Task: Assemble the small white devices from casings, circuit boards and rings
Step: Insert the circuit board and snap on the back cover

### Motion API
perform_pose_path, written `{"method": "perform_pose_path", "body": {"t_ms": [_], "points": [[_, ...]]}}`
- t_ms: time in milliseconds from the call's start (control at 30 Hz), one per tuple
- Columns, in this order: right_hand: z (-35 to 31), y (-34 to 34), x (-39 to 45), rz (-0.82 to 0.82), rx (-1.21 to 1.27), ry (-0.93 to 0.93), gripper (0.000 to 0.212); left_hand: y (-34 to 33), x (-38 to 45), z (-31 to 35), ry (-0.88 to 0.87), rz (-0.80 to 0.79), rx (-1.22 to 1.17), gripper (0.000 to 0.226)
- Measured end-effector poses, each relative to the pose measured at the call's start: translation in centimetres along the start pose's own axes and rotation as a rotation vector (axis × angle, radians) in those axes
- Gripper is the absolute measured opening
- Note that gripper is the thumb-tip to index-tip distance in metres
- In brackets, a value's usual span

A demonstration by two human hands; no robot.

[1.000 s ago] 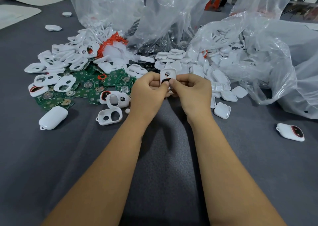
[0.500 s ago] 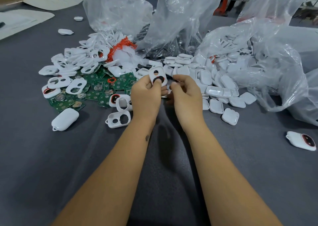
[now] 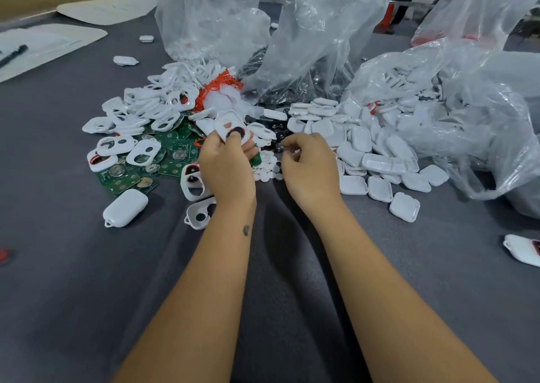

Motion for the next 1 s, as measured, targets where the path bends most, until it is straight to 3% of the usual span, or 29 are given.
{"method": "perform_pose_path", "body": {"t_ms": [200, 300, 433, 467, 700, 800, 900, 1000], "points": [[-0.9, -1.1, 1.3, -0.052, 0.071, -0.006, 0.04, 1.7, -0.2, 0.3, -0.008, 0.164, -0.05, 0.019], [0.1, 0.2, 1.4, -0.072, 0.07, -0.09, 0.036, 1.0, -0.2, 0.2, -0.005, 0.123, -0.049, 0.018], [0.2, -1.0, 0.5, -0.383, -0.239, -0.083, 0.006, 0.1, -0.1, 0.2, -0.013, 0.062, -0.037, 0.02], [0.0, -1.4, 0.3, -0.423, -0.334, -0.05, 0.012, -0.1, -0.2, 0.2, -0.015, 0.05, -0.027, 0.021], [-1.0, -1.4, -0.5, -0.361, -0.454, 0.071, 0.014, -1.1, -0.7, 0.4, -0.065, -0.041, 0.058, 0.018], [-0.5, 1.2, -0.2, -0.161, -0.211, 0.019, 0.015, -1.9, -1.0, 0.4, -0.071, -0.105, 0.095, 0.019], [1.8, 4.1, -0.6, 0.043, 0.324, -0.193, 0.018, -3.3, -1.6, 0.2, -0.059, -0.227, 0.148, 0.018], [3.2, 4.3, -1.7, 0.06, 0.798, -0.32, 0.019, -4.6, -2.5, 0.0, -0.041, -0.353, 0.187, 0.02]]}}
Point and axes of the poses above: each hand's wrist, its own x-axis towards the middle knuckle, its own y-axis out of the back of the hand, z = x × y, the point moved 9 cm from there along x, towards the middle knuckle, and after that the axes turned 13 degrees about x, right-handed, at the moved point
